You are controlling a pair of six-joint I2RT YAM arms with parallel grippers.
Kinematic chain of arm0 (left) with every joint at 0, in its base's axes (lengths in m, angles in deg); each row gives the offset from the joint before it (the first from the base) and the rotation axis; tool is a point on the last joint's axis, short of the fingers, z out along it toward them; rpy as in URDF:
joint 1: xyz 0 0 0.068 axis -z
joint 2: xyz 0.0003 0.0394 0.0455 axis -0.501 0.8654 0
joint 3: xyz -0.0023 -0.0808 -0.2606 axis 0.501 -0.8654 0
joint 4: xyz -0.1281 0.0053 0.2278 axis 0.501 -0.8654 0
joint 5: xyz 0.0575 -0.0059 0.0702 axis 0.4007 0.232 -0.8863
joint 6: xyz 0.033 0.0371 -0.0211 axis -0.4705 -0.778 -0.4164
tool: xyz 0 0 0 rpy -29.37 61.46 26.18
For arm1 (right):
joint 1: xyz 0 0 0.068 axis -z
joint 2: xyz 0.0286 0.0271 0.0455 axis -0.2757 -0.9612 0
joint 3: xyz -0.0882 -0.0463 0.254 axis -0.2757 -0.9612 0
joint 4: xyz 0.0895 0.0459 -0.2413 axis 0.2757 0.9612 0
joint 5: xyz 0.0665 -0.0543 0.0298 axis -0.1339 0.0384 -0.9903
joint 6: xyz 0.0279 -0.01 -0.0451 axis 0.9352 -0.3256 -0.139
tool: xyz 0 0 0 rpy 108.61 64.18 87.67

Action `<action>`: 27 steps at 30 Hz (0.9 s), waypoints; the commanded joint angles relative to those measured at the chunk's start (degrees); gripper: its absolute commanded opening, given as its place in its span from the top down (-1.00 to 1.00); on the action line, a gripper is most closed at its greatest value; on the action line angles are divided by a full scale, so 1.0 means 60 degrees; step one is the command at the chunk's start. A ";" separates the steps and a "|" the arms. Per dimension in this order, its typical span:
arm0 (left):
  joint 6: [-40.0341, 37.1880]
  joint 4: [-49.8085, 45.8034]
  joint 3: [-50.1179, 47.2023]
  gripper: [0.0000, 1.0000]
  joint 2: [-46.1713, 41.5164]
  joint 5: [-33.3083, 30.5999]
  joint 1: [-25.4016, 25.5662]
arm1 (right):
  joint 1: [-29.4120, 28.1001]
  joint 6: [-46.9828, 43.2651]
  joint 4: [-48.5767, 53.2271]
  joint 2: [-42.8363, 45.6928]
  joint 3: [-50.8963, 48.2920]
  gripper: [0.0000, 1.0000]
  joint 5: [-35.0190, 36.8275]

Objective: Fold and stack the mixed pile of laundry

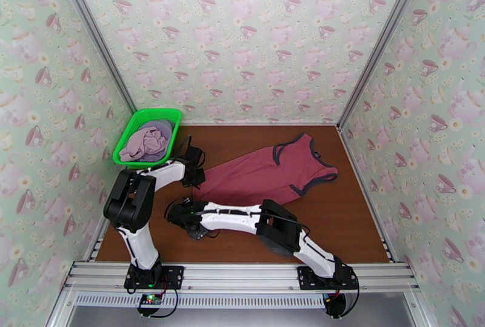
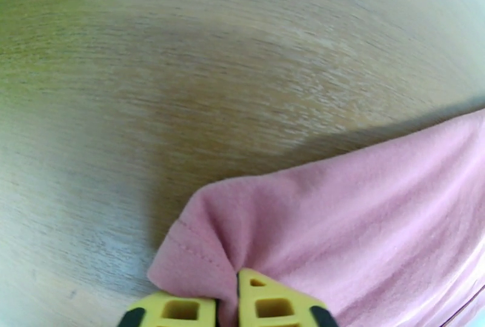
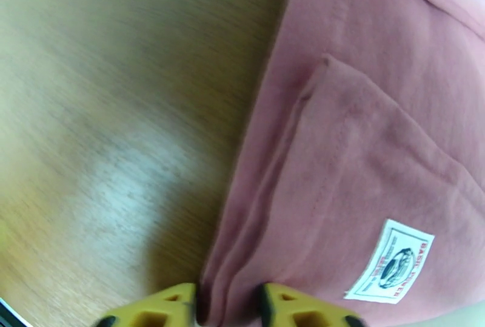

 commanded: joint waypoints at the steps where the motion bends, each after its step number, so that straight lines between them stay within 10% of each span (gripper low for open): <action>1: -0.0040 0.0049 -0.0565 1.00 0.0411 0.0686 0.0033 | 0.0198 0.0308 0.0361 -0.0629 -0.0231 0.69 0.0470; 4: 0.0126 0.0211 -0.0941 1.00 0.0186 0.0681 0.0013 | 0.0199 0.0224 0.0301 -0.0675 -0.0207 1.00 0.0448; 13: 0.0006 -0.1258 -0.1137 1.00 -0.1911 0.0176 -0.0168 | -0.0025 -0.0139 -0.0190 0.0338 -0.0013 1.00 0.0088; 27: -0.1103 -0.4151 0.4981 1.00 0.0039 -0.0316 0.1907 | 0.1123 0.0764 -0.0241 0.4740 -0.3966 1.00 0.1899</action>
